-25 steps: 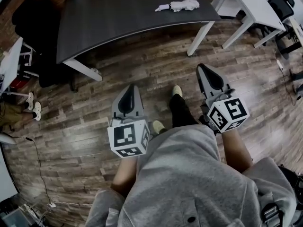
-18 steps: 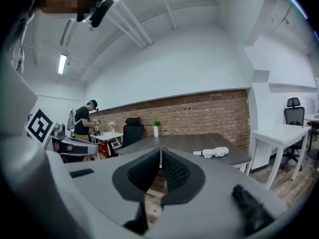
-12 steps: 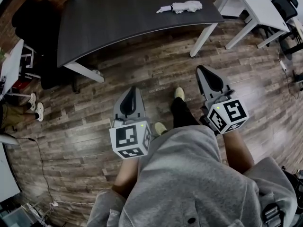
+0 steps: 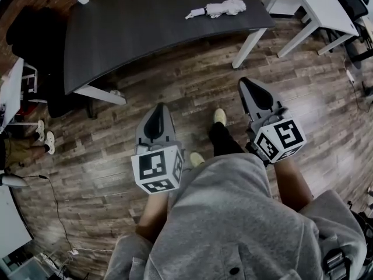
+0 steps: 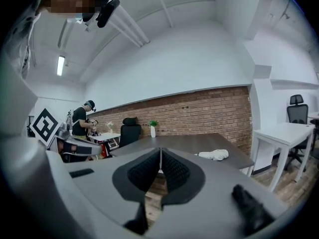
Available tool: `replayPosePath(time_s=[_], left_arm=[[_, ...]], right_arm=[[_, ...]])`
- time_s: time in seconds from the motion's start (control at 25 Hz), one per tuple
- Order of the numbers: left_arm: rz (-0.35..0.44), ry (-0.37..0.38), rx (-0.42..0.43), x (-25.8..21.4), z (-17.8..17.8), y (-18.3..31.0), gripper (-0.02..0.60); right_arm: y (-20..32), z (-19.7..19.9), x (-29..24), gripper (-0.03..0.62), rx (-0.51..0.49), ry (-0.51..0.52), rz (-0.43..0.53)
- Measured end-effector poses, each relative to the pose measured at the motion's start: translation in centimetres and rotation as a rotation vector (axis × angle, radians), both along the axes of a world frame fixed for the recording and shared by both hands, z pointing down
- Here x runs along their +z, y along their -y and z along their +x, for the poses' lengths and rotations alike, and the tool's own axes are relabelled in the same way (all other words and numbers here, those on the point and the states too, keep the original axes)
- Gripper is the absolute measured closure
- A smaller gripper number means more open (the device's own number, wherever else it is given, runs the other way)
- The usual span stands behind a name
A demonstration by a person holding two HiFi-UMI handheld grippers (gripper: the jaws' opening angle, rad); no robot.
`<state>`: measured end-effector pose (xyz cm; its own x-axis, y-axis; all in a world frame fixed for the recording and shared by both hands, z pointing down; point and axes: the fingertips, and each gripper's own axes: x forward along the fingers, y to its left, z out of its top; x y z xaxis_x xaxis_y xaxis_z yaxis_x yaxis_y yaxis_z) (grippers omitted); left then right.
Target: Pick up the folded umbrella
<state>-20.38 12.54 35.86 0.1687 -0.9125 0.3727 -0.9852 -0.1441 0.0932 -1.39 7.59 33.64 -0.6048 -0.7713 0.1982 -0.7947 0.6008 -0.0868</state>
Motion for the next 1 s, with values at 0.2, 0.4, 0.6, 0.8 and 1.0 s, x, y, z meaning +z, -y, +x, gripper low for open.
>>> replayPosePath(time_s=[0.2, 0.4, 0.6, 0.8, 1.0], left_arm=[[-0.009, 0.009, 0.004, -0.1, 1.5, 4.3, 0.566], [-0.02, 0.014, 0.004, 0.1, 3.0, 8.3, 0.566], [-0.032, 0.015, 0.001, 0.1, 4.7, 11.8, 0.566], [-0.038, 0.027, -0.002, 0.0, 6.1, 14.8, 0.566], [-0.035, 0.039, -0.005, -0.3, 7.7, 17.6, 0.566]], right_arm=[[4.0, 1.1, 0.2, 0.563, -0.012, 0.004, -0.002], [7.9, 2.4, 0.5, 0.563, -0.02, 0.006, -0.014], [11.7, 3.9, 0.6, 0.563, -0.028, 0.022, -0.019], [14.8, 5.3, 0.6, 0.563, -0.03, 0.03, -0.028], [17.7, 7.2, 0.6, 0.563, -0.027, 0.046, -0.029]])
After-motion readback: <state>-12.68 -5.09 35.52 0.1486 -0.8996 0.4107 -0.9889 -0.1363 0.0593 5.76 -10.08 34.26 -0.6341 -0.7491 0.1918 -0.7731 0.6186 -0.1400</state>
